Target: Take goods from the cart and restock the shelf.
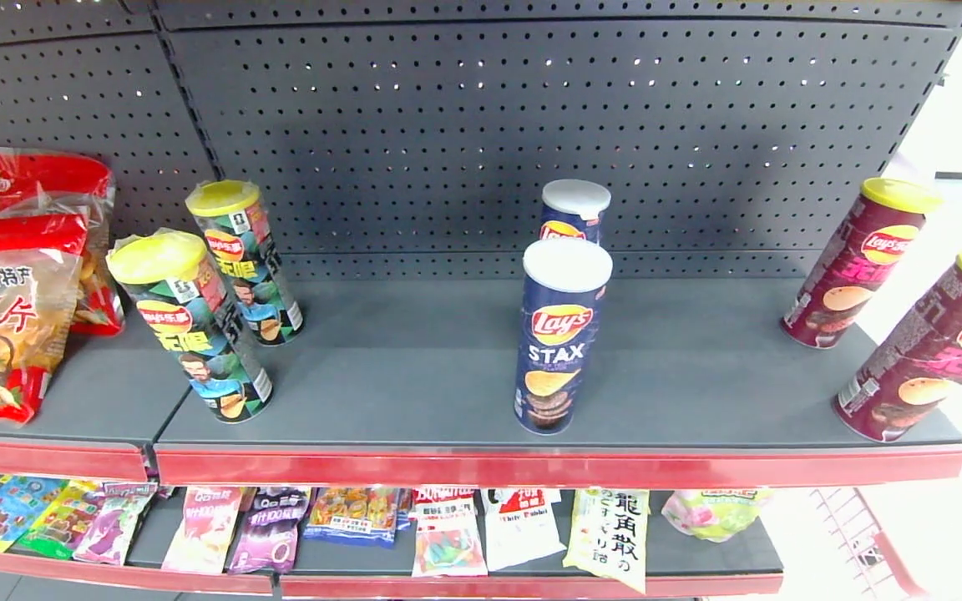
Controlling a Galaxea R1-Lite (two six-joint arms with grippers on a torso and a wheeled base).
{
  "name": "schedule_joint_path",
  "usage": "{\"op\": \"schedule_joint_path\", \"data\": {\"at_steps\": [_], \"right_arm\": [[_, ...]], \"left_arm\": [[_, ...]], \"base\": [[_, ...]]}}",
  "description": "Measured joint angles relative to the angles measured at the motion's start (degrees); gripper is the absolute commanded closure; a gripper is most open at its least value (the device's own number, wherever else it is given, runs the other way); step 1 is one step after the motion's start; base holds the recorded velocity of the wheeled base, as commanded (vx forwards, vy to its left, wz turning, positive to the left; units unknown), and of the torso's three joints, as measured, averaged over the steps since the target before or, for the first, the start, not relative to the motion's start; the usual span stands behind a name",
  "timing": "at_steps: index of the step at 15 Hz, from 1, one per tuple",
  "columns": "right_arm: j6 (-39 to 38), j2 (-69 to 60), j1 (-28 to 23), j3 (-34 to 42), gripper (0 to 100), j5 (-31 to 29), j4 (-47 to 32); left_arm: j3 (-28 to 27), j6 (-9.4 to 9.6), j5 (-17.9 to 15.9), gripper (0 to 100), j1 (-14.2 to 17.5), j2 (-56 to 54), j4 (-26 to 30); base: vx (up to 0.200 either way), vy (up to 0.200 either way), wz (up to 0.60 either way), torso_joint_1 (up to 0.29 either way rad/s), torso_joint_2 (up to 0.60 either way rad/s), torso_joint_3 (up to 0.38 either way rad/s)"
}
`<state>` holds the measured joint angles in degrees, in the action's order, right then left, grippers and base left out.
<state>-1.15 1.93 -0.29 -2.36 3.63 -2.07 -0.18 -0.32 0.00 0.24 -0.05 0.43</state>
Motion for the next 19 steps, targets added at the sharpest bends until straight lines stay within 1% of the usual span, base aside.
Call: {"op": "schedule_joint_path", "data": {"at_steps": [1, 2, 6, 19], "right_arm": [[-0.62, -0.74, 0.07, 0.11, 0, -1.94, 0.07], [-0.05, -1.22, 0.16, 0.17, 0, -2.38, 0.09], [1.19, -1.88, 0.29, 1.88, 0, -2.66, 2.17], [1.33, -1.97, 0.29, 2.36, 0, -3.47, 2.15]], "left_arm": [[0.0, -0.01, 0.0, 0, 0.0, 0.0, 0.0], [0.0, -0.01, 0.0, 0, 0.0, 0.0, -0.05], [0.0, 0.0, 0.0, 0, 0.0, 0.0, 0.0], [0.0, 0.0, 0.0, 0, 0.0, 0.0, 0.01]], "base": [[0.0, 0.0, 0.0, 0.0, 0.0, 0.0], [0.0, 0.0, 0.0, 0.0, 0.0, 0.0], [0.0, 0.0, 0.0, 0.0, 0.0, 0.0], [0.0, 0.0, 0.0, 0.0, 0.0, 0.0]]}}
